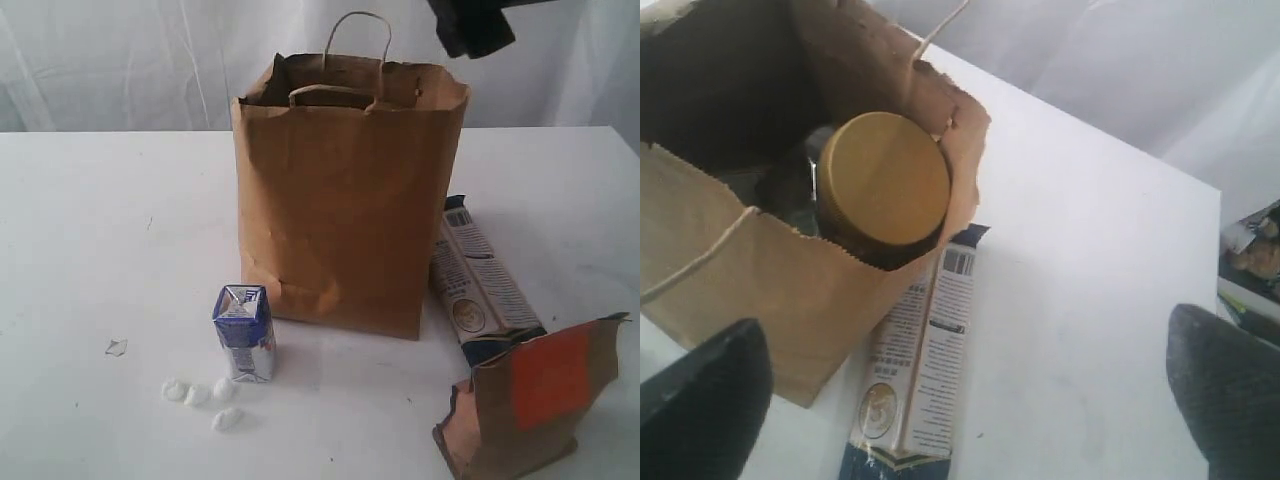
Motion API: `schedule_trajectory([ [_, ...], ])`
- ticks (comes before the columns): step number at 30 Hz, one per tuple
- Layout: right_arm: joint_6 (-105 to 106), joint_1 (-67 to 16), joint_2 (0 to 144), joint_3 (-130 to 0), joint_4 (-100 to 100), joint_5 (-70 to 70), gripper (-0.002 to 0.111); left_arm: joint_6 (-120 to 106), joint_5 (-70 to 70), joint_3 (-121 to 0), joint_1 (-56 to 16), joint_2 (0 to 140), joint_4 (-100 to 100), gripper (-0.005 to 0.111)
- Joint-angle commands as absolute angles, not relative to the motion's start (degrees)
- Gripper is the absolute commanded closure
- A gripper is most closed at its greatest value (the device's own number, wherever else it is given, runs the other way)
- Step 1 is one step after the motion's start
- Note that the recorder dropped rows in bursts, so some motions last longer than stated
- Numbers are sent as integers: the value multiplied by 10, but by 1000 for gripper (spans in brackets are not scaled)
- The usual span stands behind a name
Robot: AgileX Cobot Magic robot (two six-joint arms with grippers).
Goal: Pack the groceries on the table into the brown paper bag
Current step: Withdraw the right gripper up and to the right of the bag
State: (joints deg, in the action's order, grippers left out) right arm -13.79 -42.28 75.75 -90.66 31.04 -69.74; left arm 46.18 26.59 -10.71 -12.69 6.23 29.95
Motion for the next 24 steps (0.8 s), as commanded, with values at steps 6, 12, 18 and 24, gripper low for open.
schedule_trajectory([
  [6,-176,-360,704,-843,520,-700,7,463,266,-104,-127,64,305,107],
  [12,-216,-140,683,-766,483,-678,7,463,266,-104,-127,64,305,107],
  [18,161,23,750,-700,-19,-700,10,463,266,-104,-127,64,305,107],
  [24,355,-39,680,-697,-210,-700,10,463,266,-104,-127,64,305,107],
])
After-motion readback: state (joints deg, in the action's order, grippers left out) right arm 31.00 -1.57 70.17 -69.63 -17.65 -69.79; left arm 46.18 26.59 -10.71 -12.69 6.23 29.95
